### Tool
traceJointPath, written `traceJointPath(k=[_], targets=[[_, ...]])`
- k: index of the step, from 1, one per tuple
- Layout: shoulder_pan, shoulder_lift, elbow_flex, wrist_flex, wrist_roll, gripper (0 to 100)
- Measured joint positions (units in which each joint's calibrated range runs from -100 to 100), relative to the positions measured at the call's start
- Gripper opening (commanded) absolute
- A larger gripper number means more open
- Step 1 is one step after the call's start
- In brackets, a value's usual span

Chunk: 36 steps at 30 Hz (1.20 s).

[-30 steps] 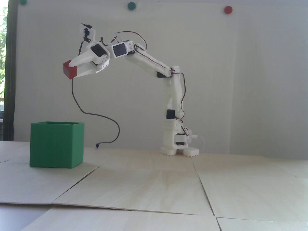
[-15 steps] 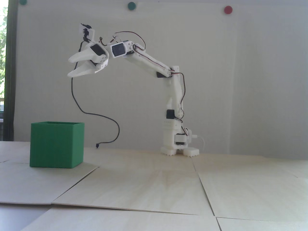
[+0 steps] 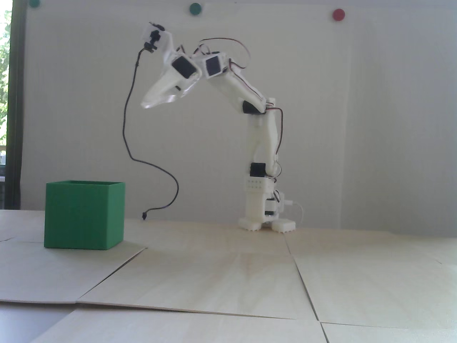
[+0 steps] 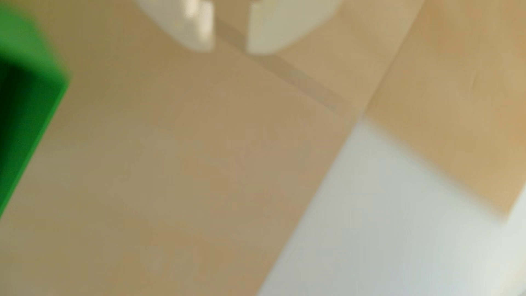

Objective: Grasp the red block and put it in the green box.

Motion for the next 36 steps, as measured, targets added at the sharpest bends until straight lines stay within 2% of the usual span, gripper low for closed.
traceJointPath(k=[4,8,12,16,20,22,28,33,36], targets=[[-8.1,-10.2,9.5,9.7,0.0,2],[-17.0,-26.6,26.1,18.3,0.0,2],[-22.0,-38.9,38.5,19.6,0.8,2],[-27.2,-57.0,59.7,20.0,6.5,2],[-27.9,-73.9,80.8,20.0,14.6,2],[-28.4,-85.4,96.5,20.0,18.5,2],[-28.4,-96.1,114.1,18.3,20.8,2],[-28.4,-97.4,119.3,17.9,20.9,2],[-28.4,-97.4,119.9,21.2,20.9,2]])
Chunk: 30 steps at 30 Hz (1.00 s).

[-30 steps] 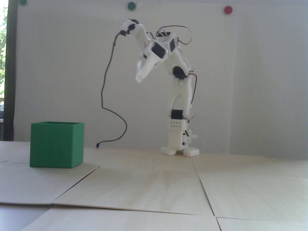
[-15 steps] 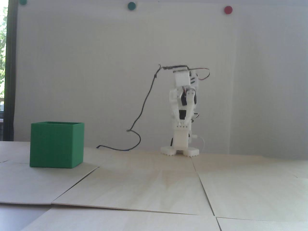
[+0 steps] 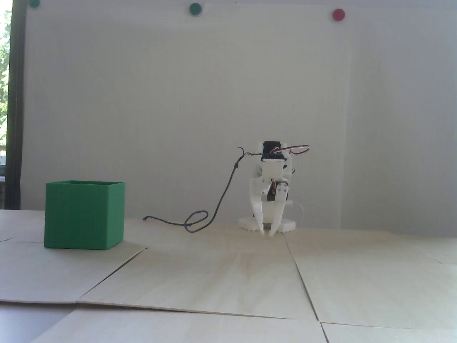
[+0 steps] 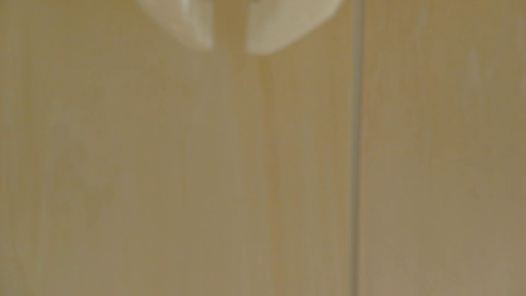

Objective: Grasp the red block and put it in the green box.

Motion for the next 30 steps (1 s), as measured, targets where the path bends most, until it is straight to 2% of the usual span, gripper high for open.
traceJointPath(k=[5,14,30], targets=[[-0.1,-0.1,0.1,5.2,0.0,2],[6.1,0.0,0.1,5.2,0.0,2],[6.5,0.0,0.1,5.2,0.0,2]])
